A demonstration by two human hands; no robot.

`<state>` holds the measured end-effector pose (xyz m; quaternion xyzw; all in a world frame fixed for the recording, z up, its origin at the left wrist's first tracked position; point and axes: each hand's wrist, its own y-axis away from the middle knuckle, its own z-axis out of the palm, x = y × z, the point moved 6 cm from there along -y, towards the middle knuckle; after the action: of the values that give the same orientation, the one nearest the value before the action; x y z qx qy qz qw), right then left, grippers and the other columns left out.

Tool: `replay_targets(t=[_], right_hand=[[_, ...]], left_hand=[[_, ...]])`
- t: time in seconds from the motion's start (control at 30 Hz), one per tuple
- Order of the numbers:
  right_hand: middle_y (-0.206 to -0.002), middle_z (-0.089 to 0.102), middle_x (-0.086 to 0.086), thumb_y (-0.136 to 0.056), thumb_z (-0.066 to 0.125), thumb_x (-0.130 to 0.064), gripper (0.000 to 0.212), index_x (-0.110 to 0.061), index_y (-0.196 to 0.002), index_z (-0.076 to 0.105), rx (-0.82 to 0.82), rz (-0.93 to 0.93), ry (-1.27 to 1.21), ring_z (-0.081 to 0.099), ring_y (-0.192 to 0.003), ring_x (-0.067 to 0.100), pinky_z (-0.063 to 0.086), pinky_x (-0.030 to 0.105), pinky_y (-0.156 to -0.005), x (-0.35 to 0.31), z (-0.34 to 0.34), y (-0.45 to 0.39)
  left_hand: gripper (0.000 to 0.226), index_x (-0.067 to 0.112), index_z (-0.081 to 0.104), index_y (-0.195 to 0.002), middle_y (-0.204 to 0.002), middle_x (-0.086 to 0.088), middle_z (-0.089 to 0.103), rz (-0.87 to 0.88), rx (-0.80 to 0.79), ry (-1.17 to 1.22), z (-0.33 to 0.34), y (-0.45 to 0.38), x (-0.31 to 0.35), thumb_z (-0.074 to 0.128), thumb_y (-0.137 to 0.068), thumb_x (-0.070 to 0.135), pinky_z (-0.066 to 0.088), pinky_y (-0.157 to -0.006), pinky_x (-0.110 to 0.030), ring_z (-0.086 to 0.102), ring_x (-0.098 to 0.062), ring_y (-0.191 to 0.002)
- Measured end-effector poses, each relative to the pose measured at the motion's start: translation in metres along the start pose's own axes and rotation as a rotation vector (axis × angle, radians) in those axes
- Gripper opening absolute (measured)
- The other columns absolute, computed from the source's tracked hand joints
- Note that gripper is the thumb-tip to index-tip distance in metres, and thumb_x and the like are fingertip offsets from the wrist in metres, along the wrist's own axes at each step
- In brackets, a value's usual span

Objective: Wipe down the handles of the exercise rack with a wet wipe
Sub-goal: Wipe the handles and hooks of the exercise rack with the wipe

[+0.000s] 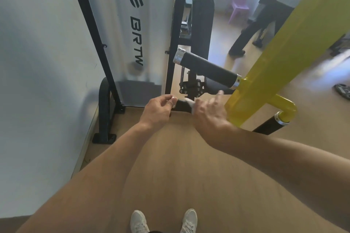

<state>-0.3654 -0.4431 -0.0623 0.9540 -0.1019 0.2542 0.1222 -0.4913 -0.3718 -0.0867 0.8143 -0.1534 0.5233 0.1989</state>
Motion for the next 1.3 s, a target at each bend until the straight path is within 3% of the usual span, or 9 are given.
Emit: replay_targets(t=[0.1,0.27,0.37,0.53,0.73,0.83,1.0,1.2,1.3], right_hand=[[-0.101,0.065,0.015,-0.099,0.044,-0.018,0.03,-0.006,-0.127,0.043,-0.048,0.021,0.2,0.064,-0.098,0.035,0.027,0.063,-0.112,0.017,0.004,0.018],[-0.083,0.068,0.012,-0.094,0.044,-0.012,0.02,-0.003,-0.102,0.061,0.285,-0.089,-0.157,0.066,-0.072,0.03,0.047,0.046,-0.086,-0.024,-0.019,-0.015],[-0.1,0.068,0.014,-0.1,0.037,-0.013,0.022,-0.005,-0.112,0.053,0.206,-0.074,-0.243,0.066,-0.091,0.035,0.041,0.049,-0.095,-0.024,-0.02,-0.015],[-0.099,0.067,0.018,-0.099,0.048,-0.019,0.025,0.0,-0.115,0.048,-0.023,0.043,0.313,0.064,-0.103,0.04,0.018,0.068,-0.114,0.019,0.006,0.03],[-0.099,0.068,0.009,-0.101,0.038,-0.017,0.031,-0.006,-0.125,0.054,0.252,-0.134,-0.099,0.069,-0.088,0.031,0.034,0.055,-0.11,-0.028,-0.017,-0.014],[-0.104,0.07,0.011,-0.102,0.034,-0.019,0.025,-0.008,-0.117,0.051,0.197,-0.1,-0.238,0.069,-0.092,0.029,0.037,0.048,-0.103,-0.024,-0.019,-0.015],[-0.106,0.064,0.009,-0.101,0.046,-0.024,0.037,-0.008,-0.135,0.048,-0.115,0.005,0.229,0.063,-0.111,0.037,0.015,0.067,-0.116,0.02,0.003,0.021],[-0.099,0.073,0.011,-0.101,0.041,-0.017,0.023,-0.006,-0.116,0.055,0.263,-0.126,-0.286,0.073,-0.092,0.031,0.026,0.055,-0.118,-0.028,-0.025,-0.019],[-0.102,0.071,0.009,-0.103,0.04,-0.021,0.026,-0.009,-0.123,0.049,0.169,-0.055,-0.232,0.07,-0.096,0.031,0.021,0.058,-0.118,-0.015,-0.01,-0.016]], left_hand=[[0.045,0.02,0.061,-0.135,-0.129,0.001,0.065,-0.003,0.003,-0.003,0.002,0.004,0.0,0.05,-0.1,0.045,0.035,-0.093,-0.02,0.05,-0.007,-0.108],[0.027,0.029,0.072,-0.113,-0.109,0.004,0.074,-0.007,0.016,0.038,0.006,0.005,0.003,0.051,-0.102,0.039,0.046,-0.075,-0.022,0.064,-0.016,-0.096],[0.025,0.026,0.073,-0.107,-0.104,0.003,0.075,0.005,0.019,0.015,0.005,0.004,0.002,0.05,-0.102,0.036,0.046,-0.074,-0.018,0.066,-0.016,-0.098],[0.045,0.022,0.062,-0.134,-0.129,0.001,0.066,-0.01,0.029,0.037,0.005,0.01,-0.003,0.051,-0.098,0.048,0.036,-0.092,-0.022,0.05,-0.008,-0.109],[0.031,0.027,0.07,-0.124,-0.117,0.015,0.063,-0.001,0.03,-0.007,-0.001,0.008,0.002,0.055,-0.1,0.04,0.038,-0.072,-0.005,0.056,-0.002,-0.097],[0.027,0.028,0.073,-0.117,-0.121,0.016,0.064,0.015,0.031,-0.019,-0.003,0.004,-0.002,0.055,-0.1,0.038,0.046,-0.092,-0.02,0.058,-0.006,-0.109],[0.029,0.031,0.074,-0.115,-0.127,0.005,0.068,0.052,0.091,-0.095,0.0,-0.001,-0.007,0.056,-0.097,0.045,0.043,-0.108,-0.046,0.058,-0.019,-0.119],[0.027,0.034,0.074,-0.112,-0.121,0.006,0.071,0.088,0.098,-0.114,-0.002,-0.003,-0.008,0.05,-0.102,0.035,0.037,-0.112,-0.05,0.052,-0.022,-0.129],[0.028,0.035,0.073,-0.113,-0.126,0.005,0.069,0.106,0.104,-0.153,-0.002,-0.006,-0.01,0.047,-0.101,0.039,0.03,-0.116,-0.054,0.045,-0.027,-0.137]])
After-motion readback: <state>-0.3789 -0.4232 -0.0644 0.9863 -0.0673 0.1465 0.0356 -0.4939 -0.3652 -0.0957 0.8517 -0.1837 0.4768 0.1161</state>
